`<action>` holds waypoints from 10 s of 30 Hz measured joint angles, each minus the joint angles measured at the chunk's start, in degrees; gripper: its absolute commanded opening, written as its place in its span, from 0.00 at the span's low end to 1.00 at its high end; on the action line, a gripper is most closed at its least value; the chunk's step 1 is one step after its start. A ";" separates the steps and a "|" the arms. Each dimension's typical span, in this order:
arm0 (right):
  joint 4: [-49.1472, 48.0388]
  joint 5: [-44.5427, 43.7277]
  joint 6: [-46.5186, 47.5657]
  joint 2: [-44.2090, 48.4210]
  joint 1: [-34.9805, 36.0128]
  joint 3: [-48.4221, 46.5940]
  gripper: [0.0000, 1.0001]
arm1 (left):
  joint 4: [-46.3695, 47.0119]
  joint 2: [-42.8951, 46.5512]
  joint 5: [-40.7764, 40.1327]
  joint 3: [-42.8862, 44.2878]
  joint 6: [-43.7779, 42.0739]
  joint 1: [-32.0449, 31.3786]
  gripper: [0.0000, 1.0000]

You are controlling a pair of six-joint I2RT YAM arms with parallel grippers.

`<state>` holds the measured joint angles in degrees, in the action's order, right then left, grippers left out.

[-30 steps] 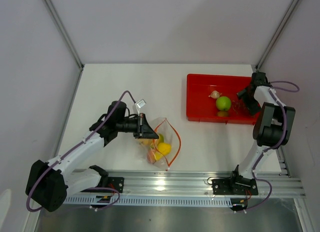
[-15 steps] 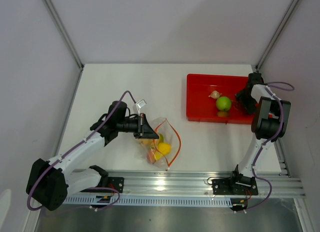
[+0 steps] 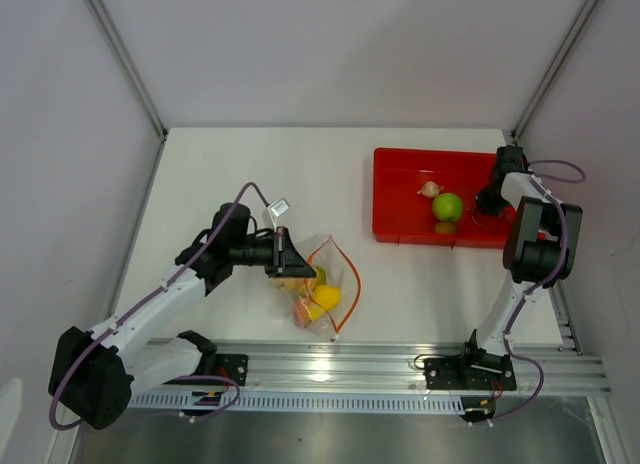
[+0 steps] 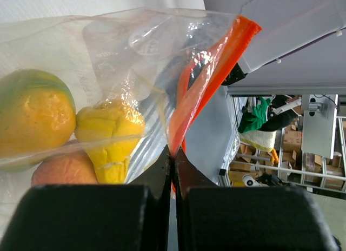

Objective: Place the food in the zip-top bag and seal the zipper
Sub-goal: Pick up the fake fruit from the bin, then place the fake fruit in the zipper food storage bag, then pick up the fake fruit from the bin, then place the fake fruit in the zipper food storage bag.

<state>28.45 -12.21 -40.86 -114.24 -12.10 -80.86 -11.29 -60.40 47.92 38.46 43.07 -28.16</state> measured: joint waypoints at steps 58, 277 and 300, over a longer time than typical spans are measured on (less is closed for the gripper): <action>-1.70 43.71 20.90 59.71 58.60 23.04 0.03 | -12.20 2.64 -10.78 7.54 2.25 0.00 0.01; 16.04 24.50 27.54 42.69 46.38 7.28 0.08 | -6.69 -1.25 -2.21 7.17 -1.77 -3.02 0.01; 15.85 40.28 29.64 44.52 57.02 15.87 0.18 | -5.29 -0.24 -6.14 8.07 2.60 -3.02 0.00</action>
<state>44.29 28.08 -11.22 -69.71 44.93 -64.99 -16.58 -60.64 41.78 46.52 45.67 -31.18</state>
